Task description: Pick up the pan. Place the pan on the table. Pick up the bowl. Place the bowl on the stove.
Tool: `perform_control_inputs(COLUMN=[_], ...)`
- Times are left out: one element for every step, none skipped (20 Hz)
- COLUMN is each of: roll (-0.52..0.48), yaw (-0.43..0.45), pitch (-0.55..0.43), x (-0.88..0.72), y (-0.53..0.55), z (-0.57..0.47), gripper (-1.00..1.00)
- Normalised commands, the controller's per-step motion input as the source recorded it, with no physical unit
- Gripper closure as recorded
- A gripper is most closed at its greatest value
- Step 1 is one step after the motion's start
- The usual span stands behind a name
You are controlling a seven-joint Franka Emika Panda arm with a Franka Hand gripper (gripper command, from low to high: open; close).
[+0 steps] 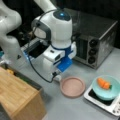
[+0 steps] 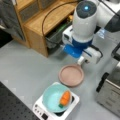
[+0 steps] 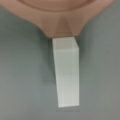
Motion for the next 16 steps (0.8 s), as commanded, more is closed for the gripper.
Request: perform_control_inputs(roll=[-0.047, -0.051, -0.054, -0.056, -0.060, -0.064, -0.071, -0.076, -0.085, -0.090, -0.094, -0.097, -0.106, -0.118, -0.124, -0.136], yaw=[0.246, 0.245, 0.242, 0.241, 0.239, 0.232, 0.230, 0.227, 0.222, 0.219, 0.218, 0.219, 0.223, 0.226, 0.229, 0.230], pitch=[-0.322, -0.305, -0.284, -0.277, -0.263, -0.245, -0.244, -0.229, -0.221, -0.214, -0.200, -0.191, -0.184, -0.178, -0.168, -0.161], x=[-0.46, -0.41, -0.35, -0.30, -0.24, -0.20, -0.18, -0.16, -0.14, -0.12, -0.12, -0.11, -0.09, -0.08, -0.07, -0.05], y=[-0.18, -0.19, -0.19, -0.18, -0.18, -0.17, -0.17, -0.16, -0.14, -0.13, -0.12, -0.12, -0.12, -0.12, -0.11, -0.10], z=[-0.21, -0.20, -0.20, -0.19, -0.18, -0.17, -0.18, -0.17, -0.16, -0.16, -0.17, -0.17, -0.18, -0.21, -0.21, -0.23], gripper=[-1.00, -1.00, -1.00, -1.00, -1.00, -1.00, -1.00, -1.00, -1.00, -1.00, -1.00, -1.00, -1.00, -1.00, -1.00, -1.00])
